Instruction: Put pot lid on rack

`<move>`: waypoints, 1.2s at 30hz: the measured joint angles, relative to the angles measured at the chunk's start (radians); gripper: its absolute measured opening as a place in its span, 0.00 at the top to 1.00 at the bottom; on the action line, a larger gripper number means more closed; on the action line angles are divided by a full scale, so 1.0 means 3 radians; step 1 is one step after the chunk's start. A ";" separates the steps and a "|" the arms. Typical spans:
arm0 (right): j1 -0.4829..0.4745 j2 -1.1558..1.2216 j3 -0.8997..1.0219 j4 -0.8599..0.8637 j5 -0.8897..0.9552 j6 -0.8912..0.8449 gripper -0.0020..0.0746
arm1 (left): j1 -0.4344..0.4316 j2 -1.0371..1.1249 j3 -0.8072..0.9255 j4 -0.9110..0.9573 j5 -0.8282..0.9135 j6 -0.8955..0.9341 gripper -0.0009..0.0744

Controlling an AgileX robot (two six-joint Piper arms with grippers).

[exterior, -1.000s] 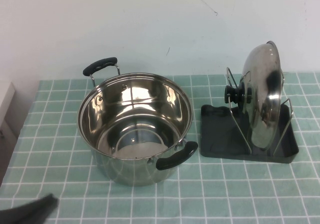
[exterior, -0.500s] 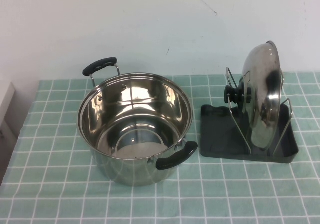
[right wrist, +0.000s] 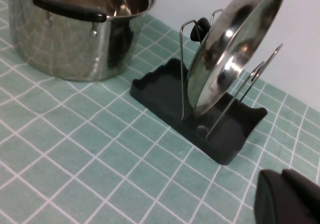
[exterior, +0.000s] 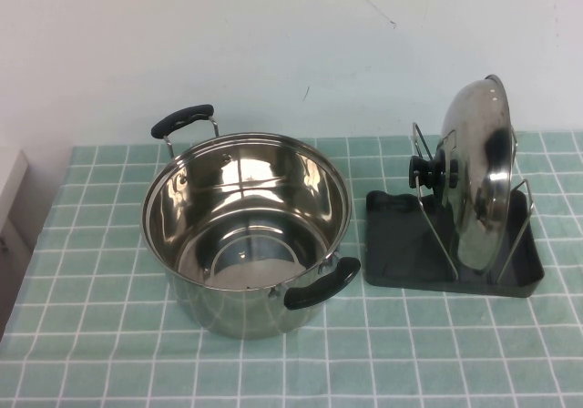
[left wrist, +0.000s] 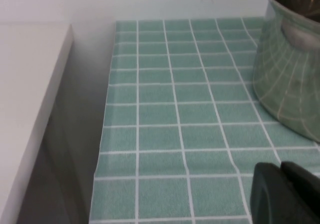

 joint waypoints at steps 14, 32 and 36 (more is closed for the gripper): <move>0.0000 0.0000 0.0000 0.0000 0.0000 0.0000 0.98 | 0.0000 0.0000 0.0000 -0.0028 -0.0005 -0.0023 0.99; 0.0000 0.0000 0.0000 0.0000 0.0000 0.0000 0.98 | 0.0000 0.0000 0.0000 -0.0098 -0.0007 -0.0064 0.99; 0.0000 0.0000 0.0000 0.0000 0.0000 0.0000 0.98 | 0.0000 0.0000 0.0000 -0.0098 -0.0007 -0.0069 0.99</move>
